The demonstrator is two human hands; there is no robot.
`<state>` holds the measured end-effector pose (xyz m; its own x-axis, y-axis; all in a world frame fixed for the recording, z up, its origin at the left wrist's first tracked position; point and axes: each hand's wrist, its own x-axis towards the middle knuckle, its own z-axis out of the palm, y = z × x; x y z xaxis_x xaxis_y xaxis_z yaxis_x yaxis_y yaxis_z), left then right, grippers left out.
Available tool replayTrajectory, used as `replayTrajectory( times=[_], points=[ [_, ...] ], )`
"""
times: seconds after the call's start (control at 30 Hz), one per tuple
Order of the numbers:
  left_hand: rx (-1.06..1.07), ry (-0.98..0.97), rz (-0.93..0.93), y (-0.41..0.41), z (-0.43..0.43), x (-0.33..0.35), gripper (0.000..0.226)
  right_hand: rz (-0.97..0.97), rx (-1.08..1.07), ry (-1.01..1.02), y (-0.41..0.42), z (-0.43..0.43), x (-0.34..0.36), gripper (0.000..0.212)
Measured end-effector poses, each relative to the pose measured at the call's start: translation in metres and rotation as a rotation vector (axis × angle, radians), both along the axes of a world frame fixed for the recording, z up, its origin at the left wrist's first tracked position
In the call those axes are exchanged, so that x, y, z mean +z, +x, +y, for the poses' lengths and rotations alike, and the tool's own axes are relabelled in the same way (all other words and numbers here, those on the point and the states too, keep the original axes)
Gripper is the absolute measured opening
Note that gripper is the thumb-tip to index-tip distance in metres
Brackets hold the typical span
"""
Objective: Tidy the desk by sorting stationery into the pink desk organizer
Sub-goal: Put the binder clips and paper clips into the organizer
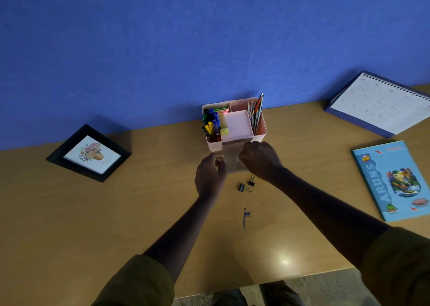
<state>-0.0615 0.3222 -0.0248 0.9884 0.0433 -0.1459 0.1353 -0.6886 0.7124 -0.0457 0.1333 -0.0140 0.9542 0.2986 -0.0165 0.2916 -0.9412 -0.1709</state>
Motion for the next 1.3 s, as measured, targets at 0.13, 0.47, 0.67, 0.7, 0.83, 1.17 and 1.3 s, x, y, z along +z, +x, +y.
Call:
replayTrajectory(
  times=[0.13, 0.47, 0.67, 0.7, 0.83, 1.17, 1.3],
  points=[
    [0.047, -0.049, 0.088, -0.003, 0.001, -0.007, 0.025, 0.012, 0.037, -0.097, 0.002, 0.003, -0.005, 0.028],
    [0.699, -0.825, 0.674, -0.002, -0.005, -0.001, 0.027, 0.044, -0.388, 0.452, -0.024, -0.003, -0.016, 0.018],
    [0.753, -1.023, 0.788, -0.006, -0.010, 0.000, 0.055, 0.425, -1.307, 1.492, -0.055, 0.003, -0.017, 0.026],
    [0.753, -1.035, 0.785, -0.006, -0.012, -0.001, 0.057, 0.472, -1.371, 1.601, -0.057, 0.005, -0.015, 0.031],
    [0.755, -1.021, 0.760, -0.007, -0.019, 0.001, 0.056, 0.516, -1.466, 1.785, -0.058, 0.012, -0.009, 0.033],
    [0.736, -1.055, 0.752, 0.009, -0.023, 0.012, 0.056, 0.466, -1.475, 1.823, -0.033, 0.013, -0.005, 0.032],
    [0.787, -1.096, 0.750, 0.019, -0.029, 0.013, 0.056, 0.466, -1.472, 1.810, -0.019, 0.015, -0.003, 0.030]
  ],
)
